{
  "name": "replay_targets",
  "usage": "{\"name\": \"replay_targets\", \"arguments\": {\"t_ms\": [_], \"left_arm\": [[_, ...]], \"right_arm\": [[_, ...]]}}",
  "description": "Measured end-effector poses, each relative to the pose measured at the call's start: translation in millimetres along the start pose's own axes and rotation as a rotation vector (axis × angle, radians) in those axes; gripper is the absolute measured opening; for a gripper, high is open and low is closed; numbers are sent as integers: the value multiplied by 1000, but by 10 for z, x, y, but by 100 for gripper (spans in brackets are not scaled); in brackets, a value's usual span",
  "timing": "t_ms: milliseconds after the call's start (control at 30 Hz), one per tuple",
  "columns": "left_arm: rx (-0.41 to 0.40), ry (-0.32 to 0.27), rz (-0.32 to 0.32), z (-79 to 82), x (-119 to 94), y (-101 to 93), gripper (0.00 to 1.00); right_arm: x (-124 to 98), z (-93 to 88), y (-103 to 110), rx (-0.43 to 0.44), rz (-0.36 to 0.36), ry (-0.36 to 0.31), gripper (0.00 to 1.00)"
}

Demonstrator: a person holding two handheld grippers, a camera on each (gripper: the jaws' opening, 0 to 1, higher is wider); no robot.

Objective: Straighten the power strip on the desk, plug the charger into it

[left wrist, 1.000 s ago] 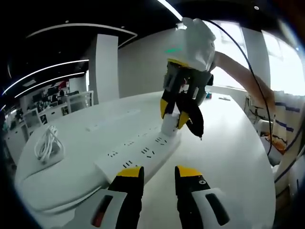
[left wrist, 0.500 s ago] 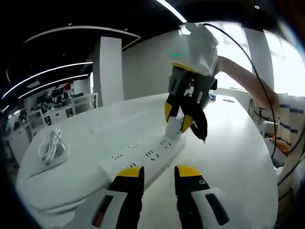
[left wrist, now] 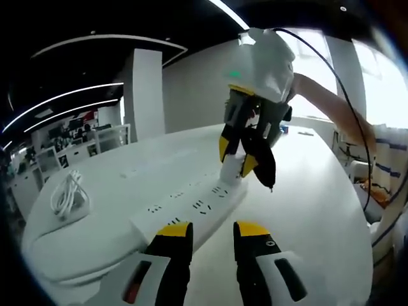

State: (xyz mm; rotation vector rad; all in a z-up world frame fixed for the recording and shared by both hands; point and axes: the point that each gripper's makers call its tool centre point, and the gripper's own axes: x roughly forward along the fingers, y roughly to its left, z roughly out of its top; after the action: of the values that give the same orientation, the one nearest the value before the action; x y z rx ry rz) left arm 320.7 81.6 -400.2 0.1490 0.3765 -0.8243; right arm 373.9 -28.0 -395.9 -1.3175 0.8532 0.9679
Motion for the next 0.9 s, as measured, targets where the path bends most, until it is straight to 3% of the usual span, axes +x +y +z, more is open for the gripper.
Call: {"name": "replay_targets", "arguments": {"t_ms": [567,900], "left_arm": [[3,11,-8,-22,5,-8,26],[-3,6,-6,-9,-2,1,26]], "right_arm": [[-6,5,7,-1,-29,-51,24],[-12,26,16,-44,-68,-132,25]]}}
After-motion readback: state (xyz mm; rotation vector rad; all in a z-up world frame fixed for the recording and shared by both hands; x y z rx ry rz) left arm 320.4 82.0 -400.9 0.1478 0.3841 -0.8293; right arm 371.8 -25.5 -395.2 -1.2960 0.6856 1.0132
